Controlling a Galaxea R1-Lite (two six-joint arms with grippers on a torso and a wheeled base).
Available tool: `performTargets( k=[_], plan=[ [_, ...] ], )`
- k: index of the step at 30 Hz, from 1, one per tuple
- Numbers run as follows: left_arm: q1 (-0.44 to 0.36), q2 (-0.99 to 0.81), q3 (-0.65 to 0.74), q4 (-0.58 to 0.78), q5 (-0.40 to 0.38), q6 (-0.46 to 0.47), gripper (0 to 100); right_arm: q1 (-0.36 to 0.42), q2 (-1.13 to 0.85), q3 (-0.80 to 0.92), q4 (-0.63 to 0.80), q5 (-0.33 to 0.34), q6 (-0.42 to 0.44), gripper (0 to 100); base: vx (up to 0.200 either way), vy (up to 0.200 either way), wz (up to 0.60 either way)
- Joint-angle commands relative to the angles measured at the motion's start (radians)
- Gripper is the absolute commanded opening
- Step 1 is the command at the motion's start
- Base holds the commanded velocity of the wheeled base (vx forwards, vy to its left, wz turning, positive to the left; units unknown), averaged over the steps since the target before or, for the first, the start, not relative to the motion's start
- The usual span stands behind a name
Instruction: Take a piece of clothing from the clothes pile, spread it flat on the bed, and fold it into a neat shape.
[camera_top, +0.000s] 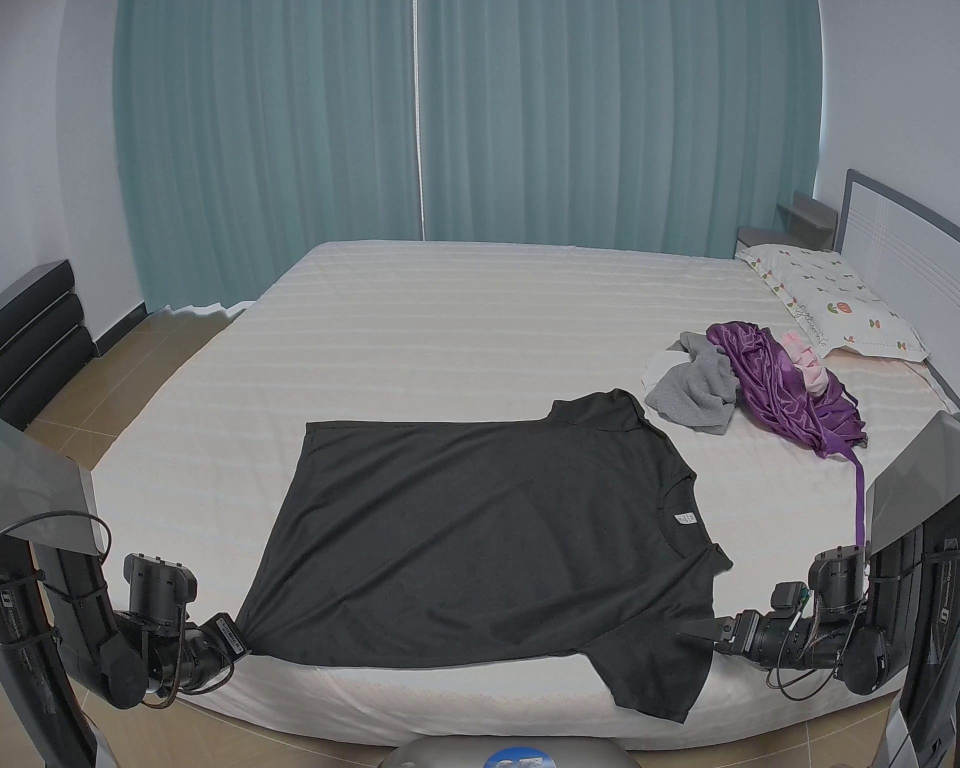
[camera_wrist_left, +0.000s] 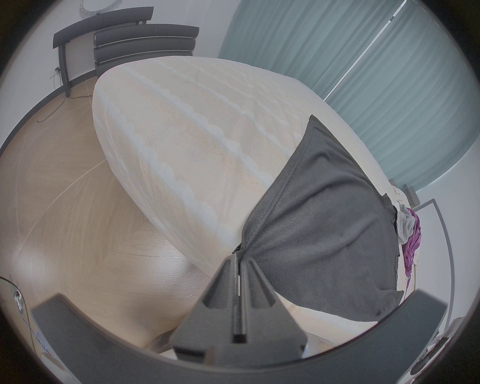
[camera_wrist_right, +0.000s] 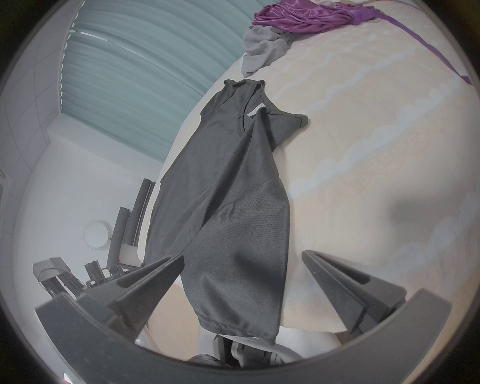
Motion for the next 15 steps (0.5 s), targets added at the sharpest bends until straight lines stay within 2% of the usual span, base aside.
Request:
performTargets(
  k=[1,6,7,15],
  plan=[
    [0.0,0.002,0.001,0.0,0.001,0.0,0,0.022,-0.003,-0.021,-0.013,-0.002,0.04,100,0.0,0.0,0.0],
    [0.0,0.0,0.001,0.0,0.001,0.0,0,0.022,0.006,-0.032,-0.013,-0.008,0.046,100,0.0,0.0,0.0],
    [0.0,0.0,0.001,0.0,0.001,0.0,0,0.022,0.006,-0.032,-0.013,-0.01,0.045,0,0.0,0.0,0.0],
    [0.0,-0.001,0.002,0.0,0.001,0.0,0,0.012,-0.021,0.001,-0.013,-0.033,0.037,0,0.0,0.0,0.0]
  ],
)
